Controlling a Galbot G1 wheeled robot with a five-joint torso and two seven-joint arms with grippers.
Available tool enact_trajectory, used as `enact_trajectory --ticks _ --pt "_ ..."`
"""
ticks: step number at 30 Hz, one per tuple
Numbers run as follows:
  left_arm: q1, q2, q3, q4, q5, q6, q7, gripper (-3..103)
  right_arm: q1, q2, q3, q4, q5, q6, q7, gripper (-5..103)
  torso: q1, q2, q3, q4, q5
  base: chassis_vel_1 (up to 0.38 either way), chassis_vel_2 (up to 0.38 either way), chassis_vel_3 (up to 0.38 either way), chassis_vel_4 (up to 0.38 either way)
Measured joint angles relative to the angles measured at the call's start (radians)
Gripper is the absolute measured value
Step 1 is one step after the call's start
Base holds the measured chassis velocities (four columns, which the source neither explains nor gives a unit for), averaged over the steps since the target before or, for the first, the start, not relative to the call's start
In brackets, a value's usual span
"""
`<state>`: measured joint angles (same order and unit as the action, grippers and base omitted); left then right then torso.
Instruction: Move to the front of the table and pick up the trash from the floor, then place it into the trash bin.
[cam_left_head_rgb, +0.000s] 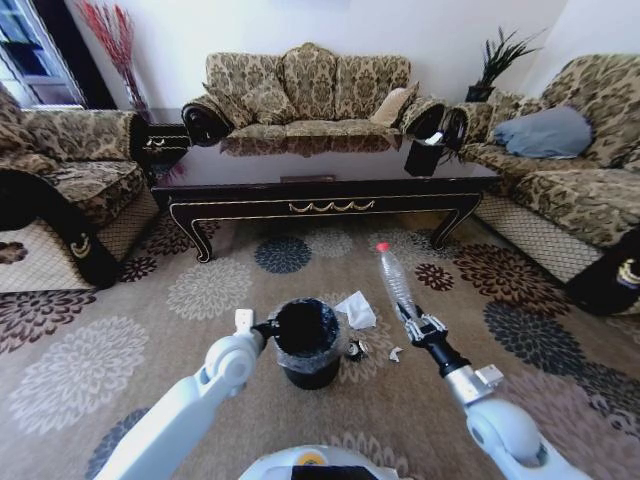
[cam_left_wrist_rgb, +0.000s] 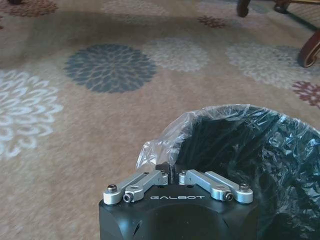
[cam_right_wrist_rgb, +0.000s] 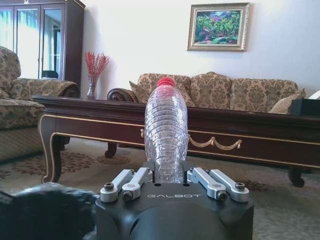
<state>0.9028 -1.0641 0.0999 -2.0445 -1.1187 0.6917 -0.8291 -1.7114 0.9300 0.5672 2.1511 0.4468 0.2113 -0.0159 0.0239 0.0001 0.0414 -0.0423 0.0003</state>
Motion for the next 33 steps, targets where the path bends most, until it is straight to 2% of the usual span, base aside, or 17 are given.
enact_trajectory --ticks 4,14,33 --pt "-0.032 -0.018 0.039 0.007 -0.01 0.005 -0.021 4 0.0 0.017 -0.071 0.003 -0.044 -0.005 0.009 25 0.0 0.0 0.0 -0.0004 -0.0002 0.0 0.0 0.0 0.0" --pt "0.012 0.015 0.016 -0.04 -0.012 0.009 -0.021 4 0.03 0.068 -0.251 -0.046 -0.204 -0.024 0.031 25 0.0 0.0 0.0 0.0003 -0.0006 0.0 0.0 0.0 0.0" --pt "0.044 0.009 0.025 -0.047 0.011 0.009 -0.019 4 0.019 0.069 -0.329 -0.017 -0.247 -0.039 0.026 25 0.0 0.0 0.0 0.0 -0.0003 0.0 0.0 0.0 0.0"
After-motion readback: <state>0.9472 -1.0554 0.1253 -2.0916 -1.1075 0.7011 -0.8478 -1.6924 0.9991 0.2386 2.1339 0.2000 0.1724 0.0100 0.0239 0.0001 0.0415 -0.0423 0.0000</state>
